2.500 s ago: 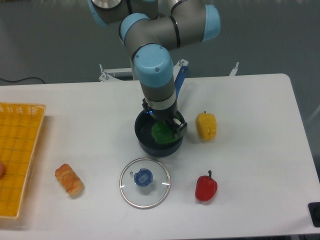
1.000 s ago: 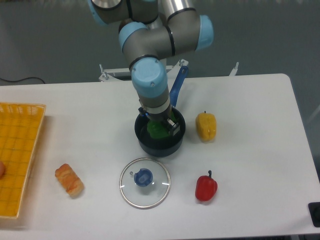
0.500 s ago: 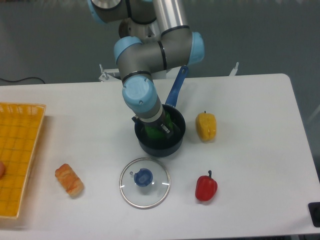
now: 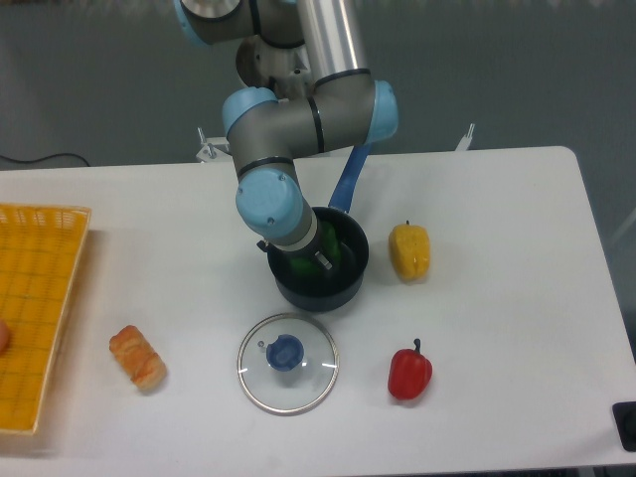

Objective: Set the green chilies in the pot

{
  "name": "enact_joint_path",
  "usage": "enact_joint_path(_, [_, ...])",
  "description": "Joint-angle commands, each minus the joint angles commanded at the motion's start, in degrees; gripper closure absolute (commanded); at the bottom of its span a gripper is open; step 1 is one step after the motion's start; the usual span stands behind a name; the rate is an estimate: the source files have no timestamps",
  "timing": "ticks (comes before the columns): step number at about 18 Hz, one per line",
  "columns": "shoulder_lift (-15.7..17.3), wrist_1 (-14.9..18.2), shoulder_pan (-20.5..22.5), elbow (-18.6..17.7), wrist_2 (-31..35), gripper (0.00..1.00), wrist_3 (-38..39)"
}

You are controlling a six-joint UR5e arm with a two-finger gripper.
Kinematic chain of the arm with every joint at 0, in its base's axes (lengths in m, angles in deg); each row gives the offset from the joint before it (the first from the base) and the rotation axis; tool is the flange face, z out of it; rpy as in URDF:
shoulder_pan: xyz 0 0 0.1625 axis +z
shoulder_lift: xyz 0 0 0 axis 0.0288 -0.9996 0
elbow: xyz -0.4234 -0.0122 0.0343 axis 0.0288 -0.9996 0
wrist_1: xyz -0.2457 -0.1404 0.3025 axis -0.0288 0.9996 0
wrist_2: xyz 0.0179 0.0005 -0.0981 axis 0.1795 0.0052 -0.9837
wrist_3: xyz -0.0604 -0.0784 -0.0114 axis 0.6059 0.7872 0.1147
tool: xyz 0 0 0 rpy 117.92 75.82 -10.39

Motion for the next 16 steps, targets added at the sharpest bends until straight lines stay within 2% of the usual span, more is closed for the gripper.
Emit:
enact_joint_path(10, [-1.3,-0.1,-0.7,0.0,1.0,0.36,0.1])
enact_joint_path(11, [-1.5,-0.1,-0.8,0.0,1.1,0.32,0.1])
enact_joint_path(14, [-1.5,-0.1,-0.8,0.1,1.1,0.29,0.0])
enact_joint_path(15, [-1.6,-0.1,-0.8,0.0,1.1,0.25,0.0])
enact_joint_path(16, [-1.6,-0.1,-0.8,0.1,1.1,0.15,-0.1])
